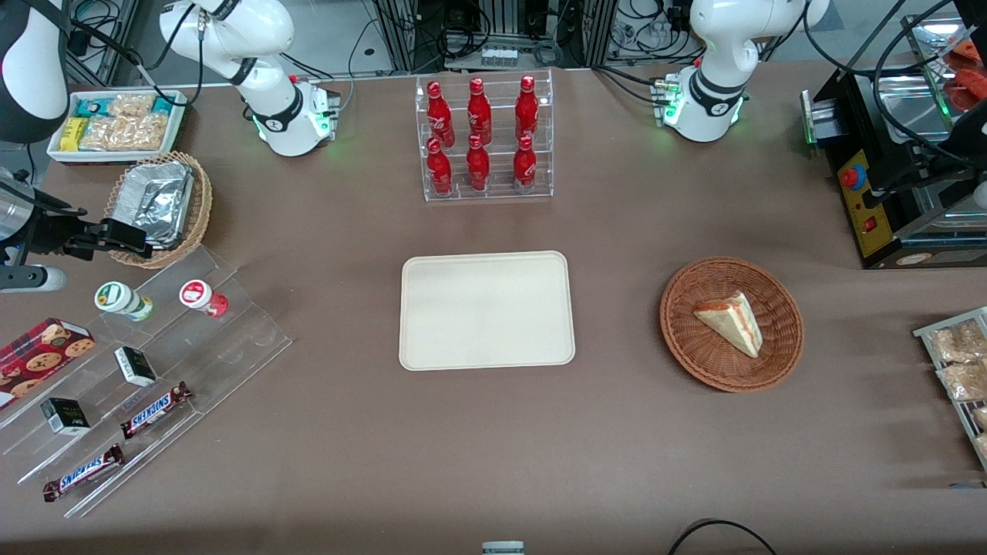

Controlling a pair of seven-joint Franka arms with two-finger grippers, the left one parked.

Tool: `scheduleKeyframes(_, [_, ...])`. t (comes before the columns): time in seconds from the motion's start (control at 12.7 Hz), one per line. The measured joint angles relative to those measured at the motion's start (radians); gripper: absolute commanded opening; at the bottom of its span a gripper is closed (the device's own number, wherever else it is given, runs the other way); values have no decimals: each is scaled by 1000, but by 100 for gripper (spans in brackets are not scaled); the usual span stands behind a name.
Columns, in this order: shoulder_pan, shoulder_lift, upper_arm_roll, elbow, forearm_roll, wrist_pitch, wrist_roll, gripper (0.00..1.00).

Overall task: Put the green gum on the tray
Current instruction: 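Move the right gripper down over the green-and-white gum bottle on the shelf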

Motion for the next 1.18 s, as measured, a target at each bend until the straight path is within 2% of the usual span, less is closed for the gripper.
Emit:
scheduleKeyframes(0.32, [-1,2,-4,-8,-3,2,-11,100])
scheduleKeyframes(0.55, [-14,3,-17,-65,-8,63,-146,100])
scheduleKeyframes(0.79, [-82,6,-26,-144,-9,182,-355,100])
scheduleKeyframes(1.18, [-207,29,-31,-251,-9,361,-836,100])
